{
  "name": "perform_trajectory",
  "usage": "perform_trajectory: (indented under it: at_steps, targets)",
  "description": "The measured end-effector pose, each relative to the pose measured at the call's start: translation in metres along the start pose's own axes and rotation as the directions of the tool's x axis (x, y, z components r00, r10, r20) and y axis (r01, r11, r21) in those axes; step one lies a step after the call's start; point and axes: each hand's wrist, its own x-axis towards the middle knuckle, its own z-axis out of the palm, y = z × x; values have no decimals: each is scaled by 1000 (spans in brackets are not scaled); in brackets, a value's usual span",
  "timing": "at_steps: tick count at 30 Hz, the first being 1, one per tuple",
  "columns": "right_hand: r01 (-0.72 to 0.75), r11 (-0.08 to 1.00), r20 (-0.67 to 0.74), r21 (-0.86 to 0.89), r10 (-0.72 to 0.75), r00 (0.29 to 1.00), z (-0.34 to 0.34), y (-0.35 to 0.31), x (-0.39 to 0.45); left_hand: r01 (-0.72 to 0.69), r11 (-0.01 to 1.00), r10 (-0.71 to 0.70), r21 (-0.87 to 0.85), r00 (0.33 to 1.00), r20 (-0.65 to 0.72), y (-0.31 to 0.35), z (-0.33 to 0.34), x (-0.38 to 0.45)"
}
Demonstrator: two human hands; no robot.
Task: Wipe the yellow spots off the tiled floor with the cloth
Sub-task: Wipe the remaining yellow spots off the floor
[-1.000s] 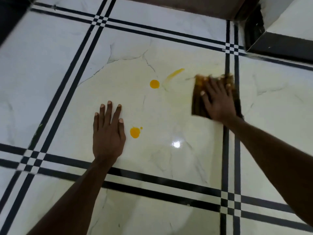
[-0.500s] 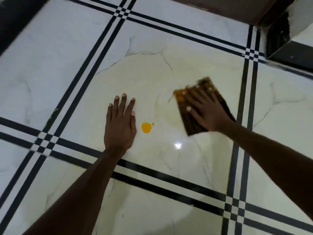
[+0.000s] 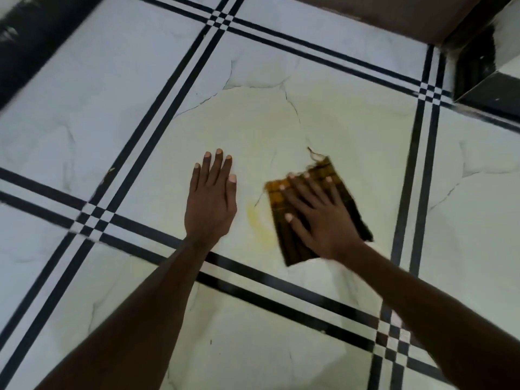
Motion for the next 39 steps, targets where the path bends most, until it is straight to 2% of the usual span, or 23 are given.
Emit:
perform_trajectory:
  at_steps: [3,5,8,11,15,17,19,21,23,26,29,32,33,35,37,39]
  targets:
    - [-286,958,-64,33,287,956,-8,41,51,-5,1000,5,14,1000,-3,0,3,0]
    - [-399,914,-69,75,404,912,-8,25,101,-8,1000,8,6,1000,-7,0,3,0]
    - [-314,947,-93,70,319,943,4,-34,132,-3,1000,3,-10,1000,-25,-3,4,0]
    - [-175,985,-67,11,175,982,13,-76,77,-18,1000,17,-15,999,-40,-4,1,-4]
    - [-50,998,33,-32,51,998,4,-45,-13,-33,999,33,15,999,-33,-2,-1,-4]
    - [-124,992,36,-21,124,992,-1,0,-6,-35,999,36,36,999,-32,-1,0,-3]
    - [-280,960,3,18,280,960,-5,36,33,-26,999,26,33,999,-30,-1,2,-2]
    - [-416,906,-28,74,419,908,-9,47,87,-23,999,24,27,999,-40,-1,2,-3]
    - [-458,883,-15,100,462,887,-8,32,131,-36,999,37,28,998,-44,-2,3,-3]
    - [-320,945,-44,67,323,945,4,-26,137,-42,999,43,28,999,-28,-6,3,-3]
    - [-83,996,-29,27,84,996,9,-67,56,-55,998,55,38,998,-15,-8,1,-4]
    - [48,999,65,19,-49,997,6,-30,-34,-41,999,42,34,999,-11,-6,2,-3]
    - [23,1000,53,20,-25,998,3,0,-48,-38,999,38,37,999,-12,-6,2,-3]
    - [-172,985,8,31,172,985,-6,68,-45,-38,999,39,37,999,-23,-4,3,-3]
    - [-441,895,-29,66,443,896,-16,124,-7,-36,999,37,38,999,-29,-4,5,-2]
    - [-613,777,-20,143,622,783,-25,145,52,-39,998,41,44,999,-24,-4,6,-1]
